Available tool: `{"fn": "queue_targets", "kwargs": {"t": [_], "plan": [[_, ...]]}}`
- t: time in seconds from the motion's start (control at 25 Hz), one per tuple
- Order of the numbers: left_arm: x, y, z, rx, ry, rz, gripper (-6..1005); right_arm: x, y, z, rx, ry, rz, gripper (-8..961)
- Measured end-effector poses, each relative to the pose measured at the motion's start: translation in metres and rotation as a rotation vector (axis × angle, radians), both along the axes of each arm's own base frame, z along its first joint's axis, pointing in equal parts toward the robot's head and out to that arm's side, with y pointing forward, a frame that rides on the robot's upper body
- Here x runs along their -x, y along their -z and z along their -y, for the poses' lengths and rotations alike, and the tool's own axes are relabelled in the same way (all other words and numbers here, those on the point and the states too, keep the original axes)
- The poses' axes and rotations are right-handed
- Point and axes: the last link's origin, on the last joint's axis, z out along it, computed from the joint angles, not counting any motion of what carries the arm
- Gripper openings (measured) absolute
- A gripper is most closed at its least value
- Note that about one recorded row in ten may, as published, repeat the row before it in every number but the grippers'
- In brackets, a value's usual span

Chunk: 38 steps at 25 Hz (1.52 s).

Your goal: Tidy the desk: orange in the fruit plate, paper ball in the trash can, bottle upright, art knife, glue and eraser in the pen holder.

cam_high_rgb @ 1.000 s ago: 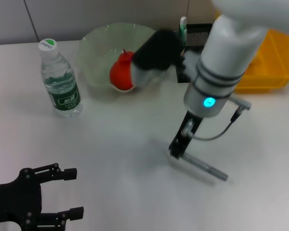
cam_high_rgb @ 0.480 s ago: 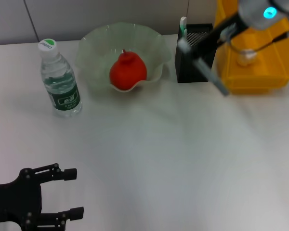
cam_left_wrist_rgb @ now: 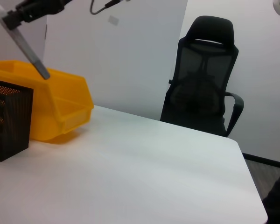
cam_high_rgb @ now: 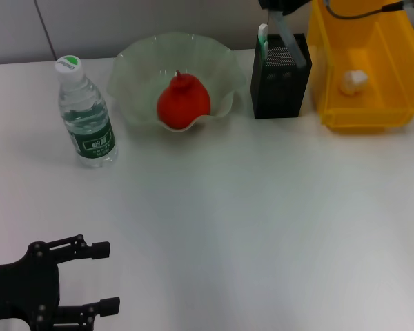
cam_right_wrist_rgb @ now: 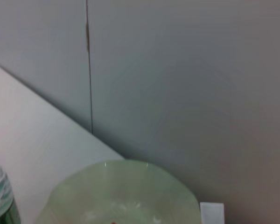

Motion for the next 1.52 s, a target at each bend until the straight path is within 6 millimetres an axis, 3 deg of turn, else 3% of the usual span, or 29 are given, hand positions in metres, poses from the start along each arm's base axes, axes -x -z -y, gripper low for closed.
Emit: {"fn": "queue_targets", "kwargs": {"t": [0.4, 0.8, 1.52], "plan": [[0.002, 0.000, 0.003, 0.003, -0.010, 0.003, 833, -0.022, 0.015, -0.016, -0.066, -0.060, -0.002, 146], [0.000, 0.002, 0.004, 0.011, -0.018, 0.012, 833, -0.044, 0.024, -0.017, -0.107, -0.138, -0.027, 145], [-0.001, 0.000, 0.001, -0.011, -0.032, 0.029, 834, -0.084, 0.030, -0.010, -0.181, -0.092, -0.094, 163]]}}
